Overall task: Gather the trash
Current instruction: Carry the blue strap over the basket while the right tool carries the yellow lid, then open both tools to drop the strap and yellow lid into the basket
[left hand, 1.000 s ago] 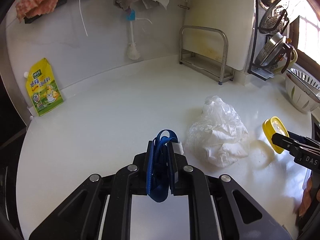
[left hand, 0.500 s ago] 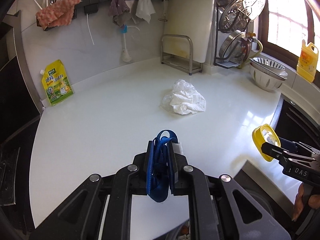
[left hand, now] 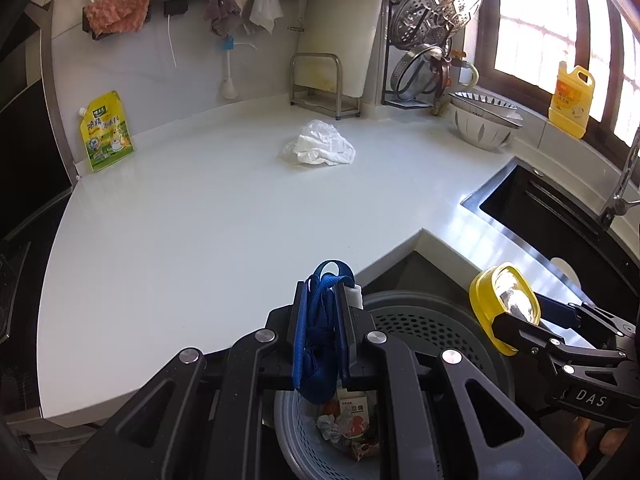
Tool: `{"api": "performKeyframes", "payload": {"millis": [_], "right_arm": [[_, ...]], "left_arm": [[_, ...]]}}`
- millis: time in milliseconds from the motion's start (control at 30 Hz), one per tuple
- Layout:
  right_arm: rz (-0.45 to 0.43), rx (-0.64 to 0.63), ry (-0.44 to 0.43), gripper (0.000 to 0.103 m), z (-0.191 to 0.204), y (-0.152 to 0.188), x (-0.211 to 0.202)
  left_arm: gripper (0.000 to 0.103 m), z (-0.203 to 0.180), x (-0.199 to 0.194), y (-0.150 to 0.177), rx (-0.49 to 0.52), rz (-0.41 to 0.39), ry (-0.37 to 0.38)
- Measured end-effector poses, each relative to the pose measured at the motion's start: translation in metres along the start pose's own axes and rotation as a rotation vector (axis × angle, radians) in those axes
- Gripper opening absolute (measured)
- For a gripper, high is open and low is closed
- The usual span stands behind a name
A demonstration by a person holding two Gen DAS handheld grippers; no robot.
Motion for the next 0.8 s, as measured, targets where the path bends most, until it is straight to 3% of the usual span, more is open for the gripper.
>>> {"api": "performKeyframes", "payload": {"millis": [267, 800], "right_arm": [[0.001, -0.02, -0.003, 0.065, 0.005, 0.03, -0.014], [0.074, 0.019, 0.023, 0.065, -0.016, 0.082, 0.009]], "left_arm": [[0.013, -0.021, -0.006, 0.032, 0.022, 0.034, 0.034], [0.014, -0.041, 0.024, 0.081, 0.024, 0.141, 0.08]]}}
Point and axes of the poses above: each gripper's, at about its wrist camera, not at the fingertips, and x roughly the way its jaws point, z to its left, y to its underside, the point moved 9 cm from there along x, roughly the way its jaws point, and after that the axes turned 8 degrees about x, right-handed, at the moved point
